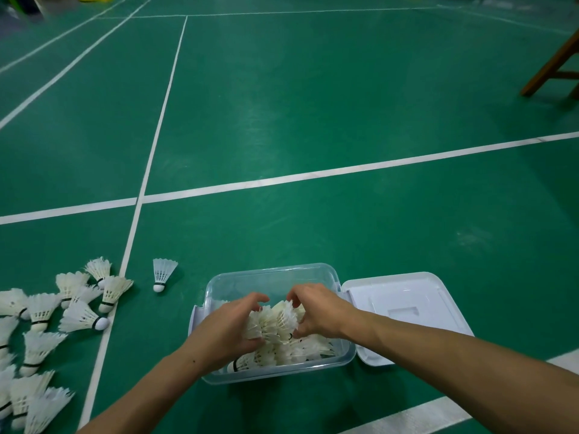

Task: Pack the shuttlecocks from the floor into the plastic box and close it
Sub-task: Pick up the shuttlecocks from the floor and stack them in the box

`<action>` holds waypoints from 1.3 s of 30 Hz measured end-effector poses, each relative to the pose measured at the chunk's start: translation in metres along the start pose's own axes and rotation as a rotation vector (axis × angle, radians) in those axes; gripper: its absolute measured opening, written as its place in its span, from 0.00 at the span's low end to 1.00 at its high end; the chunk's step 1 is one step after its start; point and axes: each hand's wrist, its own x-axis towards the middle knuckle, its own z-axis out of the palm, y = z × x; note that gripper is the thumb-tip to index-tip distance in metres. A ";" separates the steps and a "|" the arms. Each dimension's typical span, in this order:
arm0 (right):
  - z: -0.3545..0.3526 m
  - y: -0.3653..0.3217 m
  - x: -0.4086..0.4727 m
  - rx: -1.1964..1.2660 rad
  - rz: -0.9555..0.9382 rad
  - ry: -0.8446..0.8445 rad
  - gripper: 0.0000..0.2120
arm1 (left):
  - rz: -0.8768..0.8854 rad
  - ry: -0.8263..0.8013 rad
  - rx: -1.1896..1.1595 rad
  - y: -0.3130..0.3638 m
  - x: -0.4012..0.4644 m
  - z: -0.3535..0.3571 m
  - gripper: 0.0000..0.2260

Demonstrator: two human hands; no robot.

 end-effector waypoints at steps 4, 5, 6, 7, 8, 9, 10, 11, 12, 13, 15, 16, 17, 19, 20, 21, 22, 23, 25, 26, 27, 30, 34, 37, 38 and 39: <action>0.005 0.002 0.001 -0.070 0.014 0.051 0.33 | 0.003 -0.018 0.015 0.001 0.006 0.000 0.32; 0.006 0.002 0.000 -0.097 0.016 0.049 0.34 | 0.005 -0.027 0.019 0.002 0.007 0.001 0.32; 0.007 0.002 -0.001 -0.127 0.020 0.036 0.35 | 0.007 -0.039 0.025 0.002 0.008 0.002 0.32; 0.008 0.002 -0.001 -0.157 0.029 0.015 0.35 | 0.010 -0.052 0.029 0.003 0.008 0.003 0.32; 0.009 0.001 -0.001 -0.183 0.036 -0.001 0.36 | 0.013 -0.059 0.031 0.003 0.009 0.003 0.31; 0.009 0.000 0.000 -0.199 0.043 -0.011 0.36 | 0.014 -0.062 0.029 0.002 0.009 0.003 0.31; 0.008 -0.001 0.000 -0.201 0.049 -0.017 0.36 | 0.014 -0.060 0.024 0.001 0.010 0.002 0.32; 0.008 -0.002 0.002 -0.195 0.053 -0.020 0.37 | 0.015 -0.054 0.017 0.000 0.010 0.001 0.32; 0.007 -0.002 0.002 -0.185 0.053 -0.021 0.38 | 0.017 -0.045 0.010 -0.001 0.009 0.000 0.32; 0.006 -0.002 0.002 -0.175 0.053 -0.021 0.38 | 0.023 -0.033 0.004 -0.002 0.009 -0.002 0.33; 0.004 -0.001 0.002 -0.171 0.050 -0.024 0.40 | 0.033 -0.008 -0.003 -0.004 0.006 -0.006 0.33; 0.004 -0.001 0.001 -0.178 0.049 -0.029 0.41 | 0.036 0.004 -0.010 -0.005 0.005 -0.008 0.33; 0.003 -0.001 0.001 -0.187 0.047 -0.033 0.41 | 0.038 0.015 -0.019 -0.006 0.004 -0.009 0.34; 0.001 -0.001 -0.001 -0.197 0.042 -0.036 0.42 | 0.038 0.034 -0.039 -0.007 0.001 -0.014 0.34; -0.002 -0.002 -0.002 -0.197 0.038 -0.037 0.43 | 0.037 0.045 -0.049 -0.006 -0.001 -0.016 0.34; -0.005 -0.003 -0.003 -0.193 0.032 -0.037 0.44 | 0.038 0.056 -0.058 -0.005 -0.003 -0.018 0.36; -0.008 -0.004 -0.005 -0.185 0.026 -0.038 0.46 | 0.040 0.067 -0.065 -0.003 -0.004 -0.020 0.37; -0.013 -0.006 -0.007 -0.177 0.020 -0.036 0.48 | 0.045 0.080 -0.072 -0.001 -0.006 -0.021 0.40; -0.025 -0.011 -0.012 -0.186 -0.006 -0.012 0.51 | 0.065 0.106 -0.085 0.002 -0.007 -0.023 0.45; -0.031 -0.014 -0.015 -0.194 -0.025 0.006 0.51 | 0.077 0.116 -0.087 0.004 -0.008 -0.024 0.48; -0.037 -0.018 -0.017 -0.180 -0.049 0.023 0.50 | 0.092 0.125 -0.087 0.005 -0.008 -0.025 0.51; -0.050 -0.031 -0.020 0.073 -0.119 0.019 0.39 | 0.124 0.152 -0.111 0.013 -0.006 -0.029 0.58; -0.048 -0.045 -0.022 0.434 -0.171 0.009 0.27 | 0.148 0.168 -0.161 0.029 -0.004 -0.038 0.63; -0.044 -0.048 -0.021 0.584 -0.182 0.014 0.23 | 0.155 0.184 -0.163 0.032 -0.006 -0.043 0.64; -0.043 -0.048 -0.021 0.613 -0.182 0.011 0.24 | 0.156 0.183 -0.165 0.032 -0.006 -0.044 0.64; -0.043 -0.048 -0.020 0.626 -0.183 0.009 0.25 | 0.160 0.182 -0.169 0.031 -0.005 -0.044 0.64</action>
